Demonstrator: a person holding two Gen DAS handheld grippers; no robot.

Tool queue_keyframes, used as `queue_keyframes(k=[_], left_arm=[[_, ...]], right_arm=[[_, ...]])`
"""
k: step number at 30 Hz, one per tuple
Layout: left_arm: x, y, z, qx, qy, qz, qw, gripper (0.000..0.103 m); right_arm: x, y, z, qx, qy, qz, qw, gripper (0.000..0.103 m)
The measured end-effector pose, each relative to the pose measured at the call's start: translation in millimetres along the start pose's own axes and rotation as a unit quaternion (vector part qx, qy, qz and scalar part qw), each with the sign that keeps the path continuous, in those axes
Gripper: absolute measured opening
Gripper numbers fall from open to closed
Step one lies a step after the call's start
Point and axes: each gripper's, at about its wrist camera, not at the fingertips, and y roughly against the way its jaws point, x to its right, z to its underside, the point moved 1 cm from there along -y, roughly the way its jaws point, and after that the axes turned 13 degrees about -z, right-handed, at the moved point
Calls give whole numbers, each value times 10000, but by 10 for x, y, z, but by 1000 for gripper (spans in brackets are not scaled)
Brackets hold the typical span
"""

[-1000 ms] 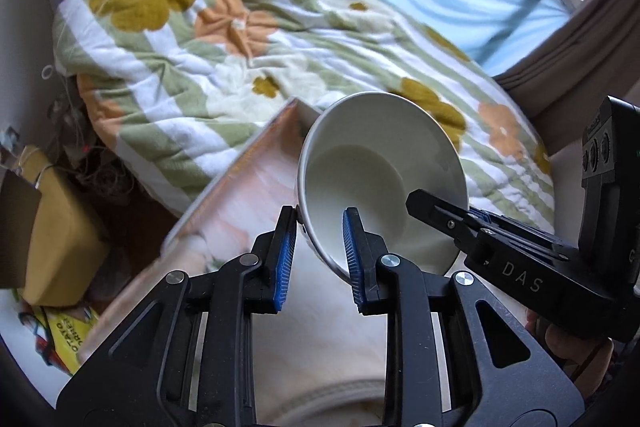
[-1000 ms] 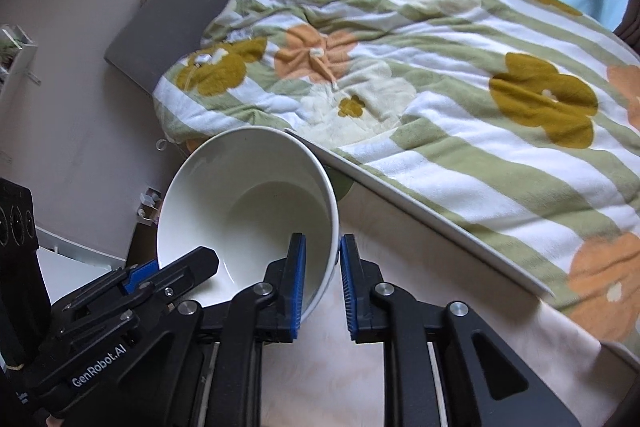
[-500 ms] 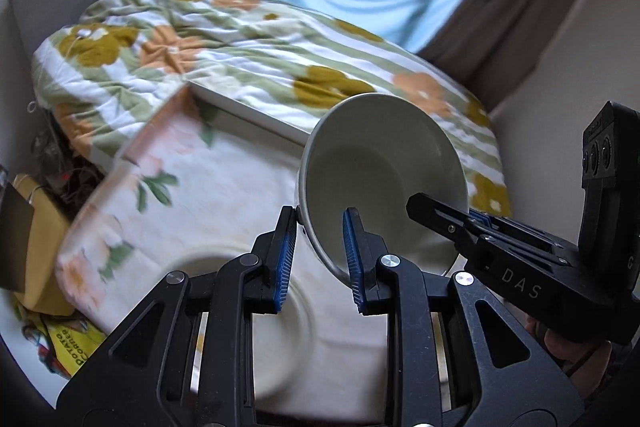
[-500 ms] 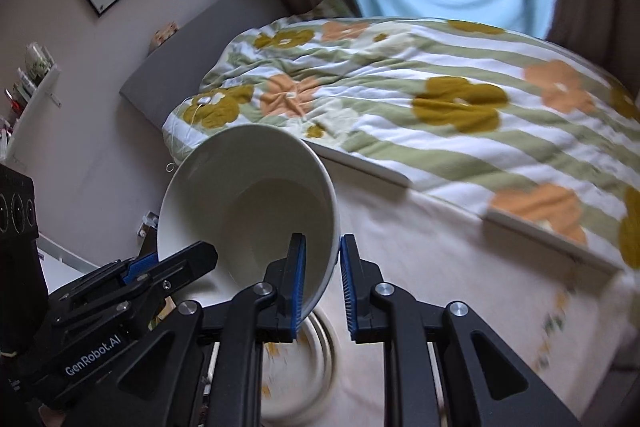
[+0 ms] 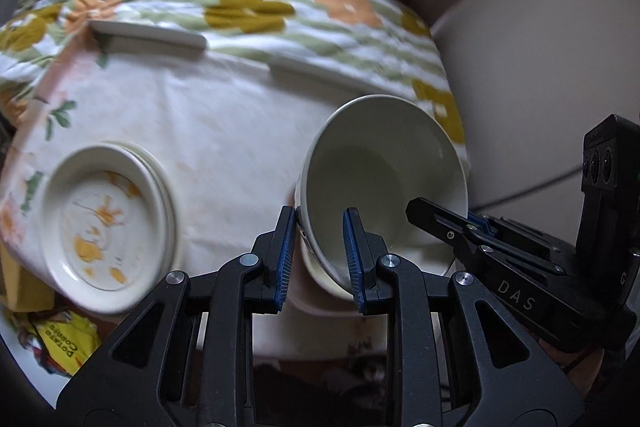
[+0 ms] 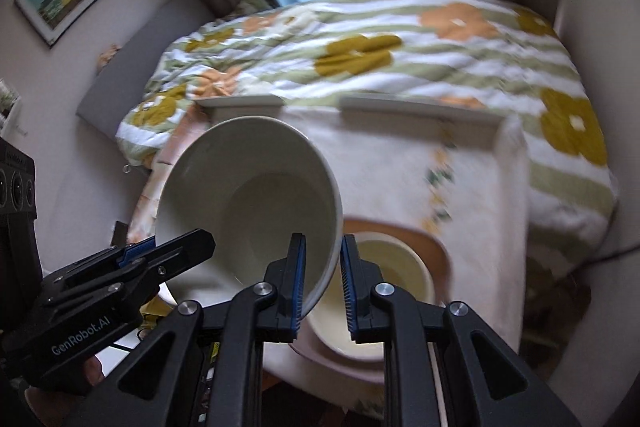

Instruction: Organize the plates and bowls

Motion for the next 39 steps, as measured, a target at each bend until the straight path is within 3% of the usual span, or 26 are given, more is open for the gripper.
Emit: queue_keyframes(k=[12,30,39], left_arm=[[280,-638,112,-758,-537,-176,9955,21],[438,-888,227,-756,-1082,-785,9881,21],[509,-892,254,-683,-1296,-1070,9834,21]], right_arm=[[519,-215,360,-326,-536,313,9975,16],[496,-384,483,-465,36,878,9950,16],[504,-375,499,-459,51,906,9948,16]])
